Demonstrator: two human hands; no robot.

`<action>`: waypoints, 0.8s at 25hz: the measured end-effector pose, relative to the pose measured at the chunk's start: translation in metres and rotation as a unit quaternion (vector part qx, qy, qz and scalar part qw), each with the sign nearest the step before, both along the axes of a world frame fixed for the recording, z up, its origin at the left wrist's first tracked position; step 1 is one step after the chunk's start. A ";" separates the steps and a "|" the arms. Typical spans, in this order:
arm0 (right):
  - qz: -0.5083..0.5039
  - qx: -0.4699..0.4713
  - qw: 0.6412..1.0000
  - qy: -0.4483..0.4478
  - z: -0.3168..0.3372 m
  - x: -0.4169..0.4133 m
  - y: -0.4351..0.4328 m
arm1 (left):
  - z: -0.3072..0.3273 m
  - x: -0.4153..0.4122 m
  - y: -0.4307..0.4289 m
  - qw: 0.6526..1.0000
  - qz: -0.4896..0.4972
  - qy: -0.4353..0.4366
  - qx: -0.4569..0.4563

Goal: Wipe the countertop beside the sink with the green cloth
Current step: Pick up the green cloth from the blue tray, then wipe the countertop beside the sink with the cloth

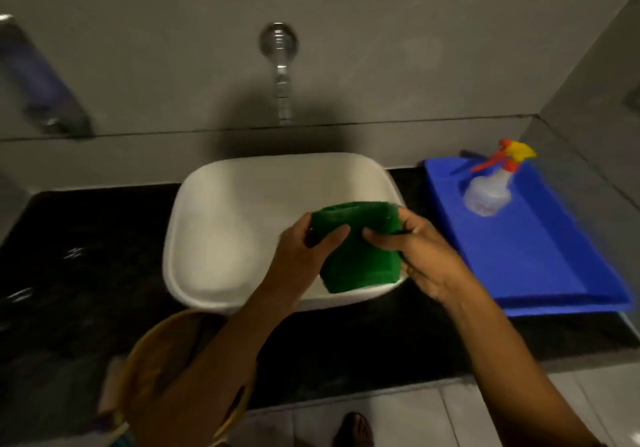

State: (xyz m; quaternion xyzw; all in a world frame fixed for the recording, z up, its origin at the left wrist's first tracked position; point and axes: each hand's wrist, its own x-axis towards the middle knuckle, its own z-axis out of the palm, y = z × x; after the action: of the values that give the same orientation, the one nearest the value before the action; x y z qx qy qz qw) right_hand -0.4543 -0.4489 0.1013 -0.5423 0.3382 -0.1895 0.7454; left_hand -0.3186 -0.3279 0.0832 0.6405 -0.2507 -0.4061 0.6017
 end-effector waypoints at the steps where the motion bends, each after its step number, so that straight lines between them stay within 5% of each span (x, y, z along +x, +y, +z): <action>1: 0.022 -0.028 0.999 0.021 -0.003 0.030 0.030 | -0.002 0.023 0.035 0.999 0.051 -0.011 0.006; 6: 0.175 -0.010 0.983 0.051 -0.034 0.183 0.182 | -0.035 0.143 0.222 0.970 0.205 0.130 0.002; 10: 0.286 -0.050 0.939 0.184 -0.095 0.288 0.292 | -0.074 0.218 0.335 0.945 0.284 0.114 0.113; 13: 0.330 0.008 0.911 0.247 -0.135 0.339 0.348 | -0.107 0.272 0.384 0.943 0.271 0.009 0.192; 17: 0.365 -0.246 0.846 0.302 -0.149 0.371 0.352 | -0.148 0.298 0.405 0.837 0.224 -0.318 0.385; 20: 0.227 -0.400 0.829 0.317 -0.160 0.381 0.302 | -0.168 0.278 0.391 0.791 0.204 -0.411 0.405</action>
State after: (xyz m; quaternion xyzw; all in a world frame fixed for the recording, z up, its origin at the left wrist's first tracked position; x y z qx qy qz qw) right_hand -0.0732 -0.1472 -0.0588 -0.8848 0.3181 0.0483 0.3370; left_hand -0.0403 0.0633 -0.0853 0.9683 -0.1499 -0.0369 0.1965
